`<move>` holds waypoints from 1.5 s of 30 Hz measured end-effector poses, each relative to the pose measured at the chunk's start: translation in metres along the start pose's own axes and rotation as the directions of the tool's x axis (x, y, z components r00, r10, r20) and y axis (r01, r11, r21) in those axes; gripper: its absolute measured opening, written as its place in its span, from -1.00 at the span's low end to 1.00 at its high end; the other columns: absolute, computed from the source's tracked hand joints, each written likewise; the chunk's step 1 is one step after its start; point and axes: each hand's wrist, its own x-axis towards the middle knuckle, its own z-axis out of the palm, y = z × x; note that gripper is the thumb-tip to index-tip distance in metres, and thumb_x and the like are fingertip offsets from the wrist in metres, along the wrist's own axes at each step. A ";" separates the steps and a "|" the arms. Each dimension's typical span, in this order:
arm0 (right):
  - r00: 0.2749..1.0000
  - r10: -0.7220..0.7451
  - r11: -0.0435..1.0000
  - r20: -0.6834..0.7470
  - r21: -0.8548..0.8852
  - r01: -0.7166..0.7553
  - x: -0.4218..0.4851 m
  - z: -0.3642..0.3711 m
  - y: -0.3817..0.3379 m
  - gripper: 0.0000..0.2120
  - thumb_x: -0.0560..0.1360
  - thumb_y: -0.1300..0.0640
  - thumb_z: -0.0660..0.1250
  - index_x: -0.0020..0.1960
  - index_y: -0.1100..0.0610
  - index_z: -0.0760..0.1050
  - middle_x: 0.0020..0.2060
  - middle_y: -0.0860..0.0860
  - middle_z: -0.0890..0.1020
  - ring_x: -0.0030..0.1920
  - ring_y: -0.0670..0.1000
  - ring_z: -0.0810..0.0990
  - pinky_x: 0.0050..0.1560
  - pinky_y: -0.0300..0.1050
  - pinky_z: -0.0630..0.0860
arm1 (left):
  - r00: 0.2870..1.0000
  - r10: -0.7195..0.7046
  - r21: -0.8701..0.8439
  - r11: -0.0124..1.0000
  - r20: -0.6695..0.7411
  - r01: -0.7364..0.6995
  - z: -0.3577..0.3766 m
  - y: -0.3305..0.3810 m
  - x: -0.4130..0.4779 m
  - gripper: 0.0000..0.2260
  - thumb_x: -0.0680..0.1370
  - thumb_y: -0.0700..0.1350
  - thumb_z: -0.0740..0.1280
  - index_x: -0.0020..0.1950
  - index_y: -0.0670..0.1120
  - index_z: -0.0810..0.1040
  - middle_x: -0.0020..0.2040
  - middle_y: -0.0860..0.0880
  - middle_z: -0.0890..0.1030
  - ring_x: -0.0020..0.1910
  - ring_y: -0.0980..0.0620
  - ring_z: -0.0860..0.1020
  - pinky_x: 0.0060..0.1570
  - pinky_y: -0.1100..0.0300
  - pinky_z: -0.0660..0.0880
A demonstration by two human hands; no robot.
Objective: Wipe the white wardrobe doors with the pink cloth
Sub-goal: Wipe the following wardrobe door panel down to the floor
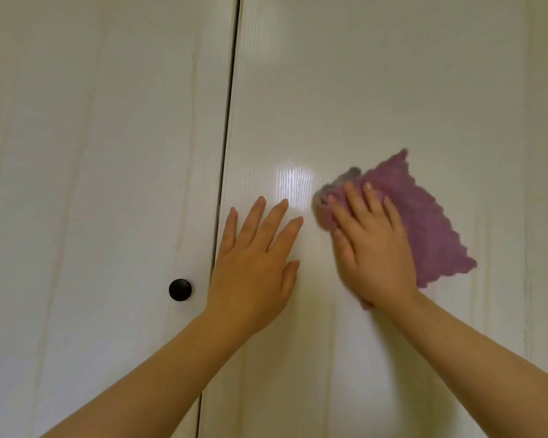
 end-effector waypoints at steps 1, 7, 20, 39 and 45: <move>0.992 -0.119 0.993 0.039 0.007 0.119 -0.027 0.001 -0.003 -0.57 0.63 0.01 -0.09 0.40 0.10 0.32 0.40 0.10 0.35 0.43 0.13 0.22 0.42 0.03 0.05 | 1.000 0.021 0.018 1.000 0.017 -0.022 0.006 0.007 0.001 -0.55 0.54 0.03 0.07 0.39 -0.10 0.38 0.39 -0.15 0.42 0.41 -0.15 0.22 0.39 -0.14 0.02; 0.992 -0.128 0.964 0.000 0.236 0.124 -0.003 0.004 0.024 -0.61 0.62 0.06 0.01 0.37 0.19 0.32 0.39 0.17 0.34 0.46 0.07 0.10 0.48 -0.15 -0.11 | 0.998 0.032 0.096 0.995 0.046 -0.036 0.020 0.018 0.005 -0.51 0.66 0.06 -0.18 0.42 -0.10 0.34 0.38 -0.17 0.43 0.39 -0.20 0.34 0.40 -0.14 -0.02; 0.990 0.134 0.984 -0.032 0.119 -0.130 0.038 -0.008 0.053 -0.53 0.57 0.01 0.00 0.37 0.20 0.38 0.38 0.20 0.36 0.43 0.21 0.21 0.42 -0.22 -0.12 | 0.991 0.002 0.121 0.993 -0.137 0.015 0.031 0.036 0.044 -0.59 0.58 -0.04 0.05 0.36 -0.10 0.47 0.34 -0.20 0.47 0.36 -0.26 0.39 0.36 -0.27 0.11; 0.984 0.080 0.994 0.161 0.055 -0.090 -0.058 -0.015 0.023 -0.55 0.64 -0.04 -0.13 0.44 0.15 0.14 0.43 0.08 0.17 0.47 0.02 0.01 0.46 -0.24 -0.19 | 0.994 0.032 0.084 0.996 -0.102 -0.024 0.032 0.027 0.042 -0.55 0.57 0.02 0.05 0.41 -0.08 0.42 0.40 -0.18 0.41 0.41 -0.23 0.33 0.37 -0.22 -0.03; 0.925 0.381 0.924 0.006 -0.036 -0.380 0.002 -0.020 0.070 -0.44 0.53 -0.07 -0.17 0.48 0.06 0.16 0.47 0.03 0.19 0.49 0.05 0.04 0.44 -0.11 -0.07 | 0.980 0.094 0.095 0.992 -0.175 -0.078 0.035 0.053 0.056 -0.53 0.58 0.01 0.06 0.46 -0.12 0.33 0.45 -0.11 0.35 0.44 -0.19 0.27 0.38 -0.24 -0.07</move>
